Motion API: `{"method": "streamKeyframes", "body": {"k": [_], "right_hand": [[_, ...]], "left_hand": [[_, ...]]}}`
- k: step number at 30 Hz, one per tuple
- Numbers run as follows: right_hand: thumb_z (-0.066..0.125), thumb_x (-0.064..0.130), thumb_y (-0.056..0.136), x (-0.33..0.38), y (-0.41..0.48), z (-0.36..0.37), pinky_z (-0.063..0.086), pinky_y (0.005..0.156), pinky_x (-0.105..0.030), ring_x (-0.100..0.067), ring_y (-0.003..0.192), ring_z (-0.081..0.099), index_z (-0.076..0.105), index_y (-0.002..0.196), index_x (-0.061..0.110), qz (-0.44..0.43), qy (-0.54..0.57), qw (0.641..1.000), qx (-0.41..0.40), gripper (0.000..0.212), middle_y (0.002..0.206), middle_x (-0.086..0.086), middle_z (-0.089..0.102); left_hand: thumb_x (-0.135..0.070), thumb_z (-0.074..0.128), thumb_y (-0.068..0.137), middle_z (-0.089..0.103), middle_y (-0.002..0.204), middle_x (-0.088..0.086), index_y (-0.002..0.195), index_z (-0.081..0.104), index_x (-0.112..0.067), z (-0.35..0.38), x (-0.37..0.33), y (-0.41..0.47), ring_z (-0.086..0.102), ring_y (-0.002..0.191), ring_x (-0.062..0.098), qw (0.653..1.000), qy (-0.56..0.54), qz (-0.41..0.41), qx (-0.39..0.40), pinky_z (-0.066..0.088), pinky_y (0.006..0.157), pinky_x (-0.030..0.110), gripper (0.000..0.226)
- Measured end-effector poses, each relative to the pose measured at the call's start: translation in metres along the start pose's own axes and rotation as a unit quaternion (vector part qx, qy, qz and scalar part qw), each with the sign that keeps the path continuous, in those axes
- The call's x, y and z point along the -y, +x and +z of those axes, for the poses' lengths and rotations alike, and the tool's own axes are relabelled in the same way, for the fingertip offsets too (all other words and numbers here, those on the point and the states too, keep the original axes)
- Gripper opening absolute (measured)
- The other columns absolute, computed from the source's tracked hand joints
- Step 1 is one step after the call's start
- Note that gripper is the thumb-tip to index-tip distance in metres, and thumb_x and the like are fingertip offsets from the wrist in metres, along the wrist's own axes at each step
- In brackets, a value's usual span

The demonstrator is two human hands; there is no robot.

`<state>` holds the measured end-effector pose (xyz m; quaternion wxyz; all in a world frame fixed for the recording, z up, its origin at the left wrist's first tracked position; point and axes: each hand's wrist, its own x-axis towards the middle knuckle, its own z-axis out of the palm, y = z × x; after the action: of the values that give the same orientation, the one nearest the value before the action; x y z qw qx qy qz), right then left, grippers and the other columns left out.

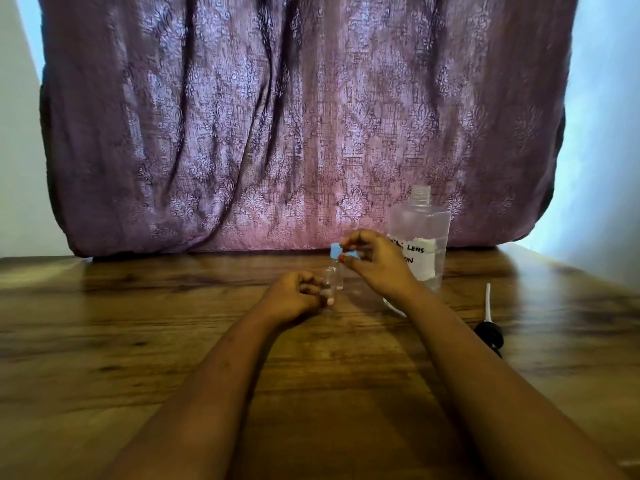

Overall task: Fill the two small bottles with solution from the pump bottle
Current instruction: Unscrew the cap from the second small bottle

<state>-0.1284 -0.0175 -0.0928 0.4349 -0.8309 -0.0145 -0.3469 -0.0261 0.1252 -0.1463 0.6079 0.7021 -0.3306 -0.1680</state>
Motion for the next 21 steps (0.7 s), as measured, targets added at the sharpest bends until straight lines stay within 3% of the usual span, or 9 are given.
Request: {"method": "streamKeyframes", "body": {"k": [4, 8, 11, 14, 17, 21], "right_hand": [[0.066, 0.014, 0.083, -0.012, -0.002, 0.010, 0.048, 0.088, -0.037, -0.022, 0.096, 0.060, 0.064, 0.086, 0.006, 0.031, -0.168, 0.985, 0.037, 0.010, 0.102, -0.011, 0.066], [0.067, 0.013, 0.082, -0.018, -0.008, 0.016, 0.050, 0.084, -0.039, -0.024, 0.089, 0.061, 0.063, 0.086, 0.004, 0.060, -0.188, 0.977, 0.086, 0.011, 0.094, -0.012, 0.067], [0.070, 0.008, 0.078, -0.020, -0.011, 0.019, 0.044, 0.070, -0.028, -0.010, 0.074, 0.054, 0.057, 0.071, 0.013, 0.072, -0.161, 0.981, 0.082, 0.016, 0.081, -0.002, 0.061], [0.073, 0.007, 0.075, -0.024, -0.012, 0.022, 0.038, 0.058, -0.021, -0.009, 0.071, 0.054, 0.054, 0.066, 0.018, 0.100, -0.165, 0.978, 0.076, 0.024, 0.074, 0.003, 0.058], [0.073, 0.005, 0.073, -0.028, -0.011, 0.024, 0.047, 0.069, -0.032, -0.021, 0.081, 0.060, 0.057, 0.076, 0.013, 0.127, -0.184, 0.971, 0.085, 0.018, 0.085, -0.009, 0.065], [0.075, 0.007, 0.071, -0.029, -0.010, 0.023, 0.049, 0.074, -0.034, -0.021, 0.084, 0.059, 0.054, 0.080, 0.017, 0.125, -0.209, 0.965, 0.093, 0.025, 0.090, -0.008, 0.062]], "left_hand": [[0.017, 0.067, 0.076, 0.057, 0.043, -0.009, 0.085, 0.061, -0.009, -0.005, 0.003, 0.001, 0.057, 0.043, 0.002, 1.000, -0.001, -0.005, -0.014, 0.052, 0.063, 0.029, 0.028], [0.017, 0.068, 0.075, 0.057, 0.043, -0.008, 0.083, 0.060, -0.009, -0.006, 0.001, -0.001, 0.059, 0.045, 0.005, 1.000, -0.009, -0.010, -0.023, 0.054, 0.076, 0.042, 0.028], [0.015, 0.072, 0.073, 0.063, 0.049, -0.006, 0.084, 0.062, -0.008, -0.005, -0.002, -0.004, 0.065, 0.055, 0.011, 1.000, -0.010, -0.013, -0.026, 0.055, 0.082, 0.048, 0.027], [0.017, 0.070, 0.074, 0.060, 0.046, -0.007, 0.084, 0.060, -0.007, -0.003, -0.005, -0.005, 0.064, 0.052, 0.008, 1.000, -0.013, -0.013, -0.025, 0.055, 0.082, 0.048, 0.028], [0.016, 0.072, 0.073, 0.064, 0.049, -0.006, 0.083, 0.061, -0.008, -0.003, -0.006, -0.005, 0.066, 0.056, 0.012, 0.999, -0.005, -0.012, -0.032, 0.057, 0.075, 0.043, 0.028], [0.014, 0.074, 0.072, 0.068, 0.055, -0.004, 0.084, 0.062, -0.009, -0.004, -0.004, -0.005, 0.068, 0.060, 0.014, 0.999, 0.009, -0.007, -0.041, 0.059, 0.064, 0.034, 0.028]]}}
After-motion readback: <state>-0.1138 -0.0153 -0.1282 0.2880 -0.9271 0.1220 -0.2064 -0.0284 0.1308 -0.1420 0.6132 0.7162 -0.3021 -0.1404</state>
